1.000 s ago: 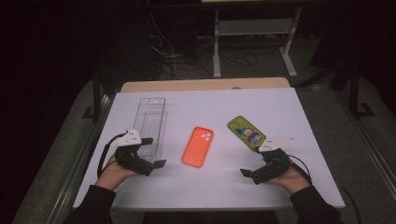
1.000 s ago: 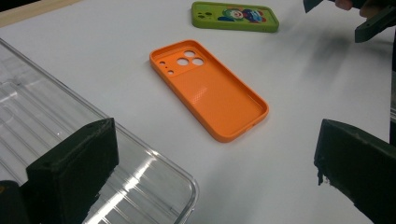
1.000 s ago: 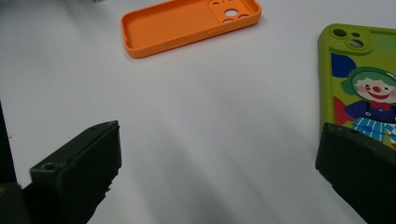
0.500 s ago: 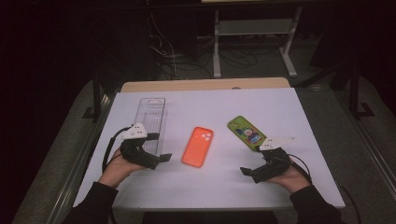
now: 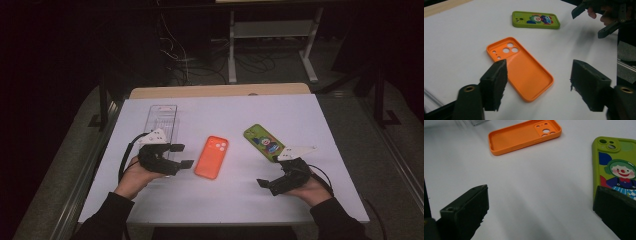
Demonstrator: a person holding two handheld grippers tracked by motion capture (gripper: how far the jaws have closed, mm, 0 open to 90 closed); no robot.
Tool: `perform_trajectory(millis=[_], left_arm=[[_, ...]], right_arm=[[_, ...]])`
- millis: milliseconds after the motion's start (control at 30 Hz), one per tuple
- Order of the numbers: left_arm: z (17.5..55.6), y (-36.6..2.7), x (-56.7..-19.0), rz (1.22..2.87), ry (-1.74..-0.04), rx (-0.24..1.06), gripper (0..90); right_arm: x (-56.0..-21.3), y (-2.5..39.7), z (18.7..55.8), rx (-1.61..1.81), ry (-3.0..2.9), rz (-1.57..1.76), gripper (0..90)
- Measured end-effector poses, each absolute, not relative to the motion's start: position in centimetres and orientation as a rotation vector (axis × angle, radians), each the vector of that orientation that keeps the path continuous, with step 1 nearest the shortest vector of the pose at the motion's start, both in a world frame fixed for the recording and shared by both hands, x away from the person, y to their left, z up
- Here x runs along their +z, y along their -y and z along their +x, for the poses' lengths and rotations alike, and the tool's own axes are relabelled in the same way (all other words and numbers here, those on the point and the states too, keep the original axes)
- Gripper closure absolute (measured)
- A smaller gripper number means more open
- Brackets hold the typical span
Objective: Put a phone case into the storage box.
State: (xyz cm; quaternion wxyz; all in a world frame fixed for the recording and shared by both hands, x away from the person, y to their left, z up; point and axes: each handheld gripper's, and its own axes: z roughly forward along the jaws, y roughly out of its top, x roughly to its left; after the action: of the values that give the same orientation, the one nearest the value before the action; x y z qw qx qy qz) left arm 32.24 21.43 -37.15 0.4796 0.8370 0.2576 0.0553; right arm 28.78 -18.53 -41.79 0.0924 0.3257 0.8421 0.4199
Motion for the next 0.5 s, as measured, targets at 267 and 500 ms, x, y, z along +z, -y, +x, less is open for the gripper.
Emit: perform_trajectory(millis=[267,500], left_arm=[[33.0,-20.2,-37.2,2.057,-0.642,0.094,48.0],[33.6,-18.6,-37.5,2.080,-0.633,0.050,63.8]], right_arm=[[-41.7,18.4,28.7,1.244,-2.507,0.966,0.0],[-41.7,18.5,28.7,1.243,-2.505,0.970,0.0]])
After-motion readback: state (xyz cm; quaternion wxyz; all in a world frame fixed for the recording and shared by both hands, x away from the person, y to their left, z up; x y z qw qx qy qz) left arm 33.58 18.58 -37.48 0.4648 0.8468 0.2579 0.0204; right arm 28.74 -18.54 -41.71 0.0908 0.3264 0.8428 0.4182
